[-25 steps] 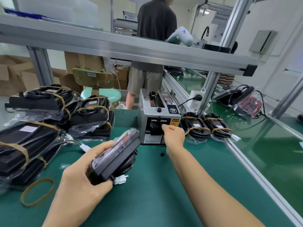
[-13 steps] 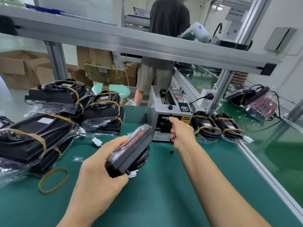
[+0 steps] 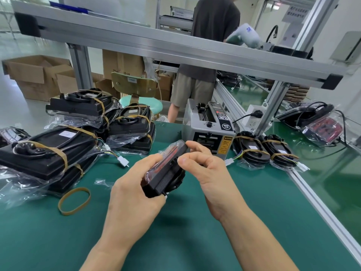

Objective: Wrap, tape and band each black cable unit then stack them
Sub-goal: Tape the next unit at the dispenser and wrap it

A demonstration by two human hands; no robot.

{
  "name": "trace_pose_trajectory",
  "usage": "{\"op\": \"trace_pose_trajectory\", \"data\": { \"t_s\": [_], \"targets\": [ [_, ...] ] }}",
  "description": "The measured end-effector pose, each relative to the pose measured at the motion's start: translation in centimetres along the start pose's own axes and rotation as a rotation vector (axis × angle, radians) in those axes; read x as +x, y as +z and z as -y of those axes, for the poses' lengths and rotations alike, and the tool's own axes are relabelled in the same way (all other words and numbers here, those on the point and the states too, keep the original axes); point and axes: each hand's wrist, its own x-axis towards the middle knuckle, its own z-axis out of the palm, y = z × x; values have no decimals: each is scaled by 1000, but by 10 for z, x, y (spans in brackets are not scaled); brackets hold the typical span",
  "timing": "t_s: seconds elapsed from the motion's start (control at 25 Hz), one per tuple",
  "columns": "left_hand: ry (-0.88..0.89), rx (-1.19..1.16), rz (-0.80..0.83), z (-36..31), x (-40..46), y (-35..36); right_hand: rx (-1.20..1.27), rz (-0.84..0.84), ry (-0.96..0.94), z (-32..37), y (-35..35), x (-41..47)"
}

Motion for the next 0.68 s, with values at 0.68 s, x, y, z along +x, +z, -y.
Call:
{"op": "trace_pose_trajectory", "data": {
  "t_s": [0.68],
  "targets": [
    [-17, -1, -16, -2, -1, 3, -70, -97, -28, -5, 6, 2]
  ]
}}
